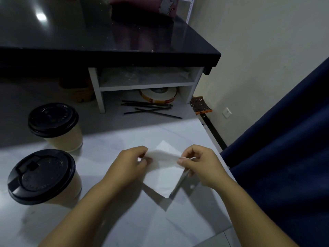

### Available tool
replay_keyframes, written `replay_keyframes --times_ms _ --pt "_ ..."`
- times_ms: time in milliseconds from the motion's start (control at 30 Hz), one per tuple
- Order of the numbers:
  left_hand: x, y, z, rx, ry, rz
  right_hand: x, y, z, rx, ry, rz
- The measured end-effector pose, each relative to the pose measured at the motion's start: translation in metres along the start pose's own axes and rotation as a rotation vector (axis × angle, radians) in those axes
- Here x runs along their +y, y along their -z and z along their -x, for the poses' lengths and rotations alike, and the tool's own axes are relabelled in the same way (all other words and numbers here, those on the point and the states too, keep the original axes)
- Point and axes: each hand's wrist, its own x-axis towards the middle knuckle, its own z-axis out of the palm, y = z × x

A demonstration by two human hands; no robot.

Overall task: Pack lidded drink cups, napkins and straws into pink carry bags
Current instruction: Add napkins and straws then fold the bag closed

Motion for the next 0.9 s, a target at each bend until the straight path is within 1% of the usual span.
replay_keyframes --times_ms 67,133,167,333,467,633,767,833,900 --pt "-0.002 0.0 0.003 0.001 0.01 0.012 0.004 -0.001 -0.001 0.077 0.001 0.092" --pt "-0.002 0.004 0.006 -0.018 0.017 -0.007 0.009 -0.001 -0.004 0.179 0.02 0.265" --pt "-0.003 0.006 0.006 -0.028 0.01 -0.013 0.012 0.0 -0.006 0.199 0.021 0.338" --pt "-0.005 0.012 0.012 -0.1 -0.01 -0.008 0.019 -0.006 -0.014 0.069 -0.071 0.543" --pt "-0.007 0.01 0.016 -0.127 -0.001 0.0 0.02 -0.009 -0.015 0.12 -0.06 0.506" --pt "-0.008 0.01 0.018 -0.11 0.004 0.005 0.018 -0.007 -0.014 0.12 -0.031 0.499" --pt "-0.007 0.01 0.014 -0.078 -0.066 0.011 0.014 -0.006 -0.01 0.178 0.076 0.507" --pt "-0.006 0.008 0.011 -0.044 -0.082 -0.011 0.011 -0.004 -0.007 0.184 0.096 0.408" --pt "-0.005 0.008 0.006 -0.036 -0.076 -0.017 0.006 -0.001 -0.006 0.124 0.081 0.253"
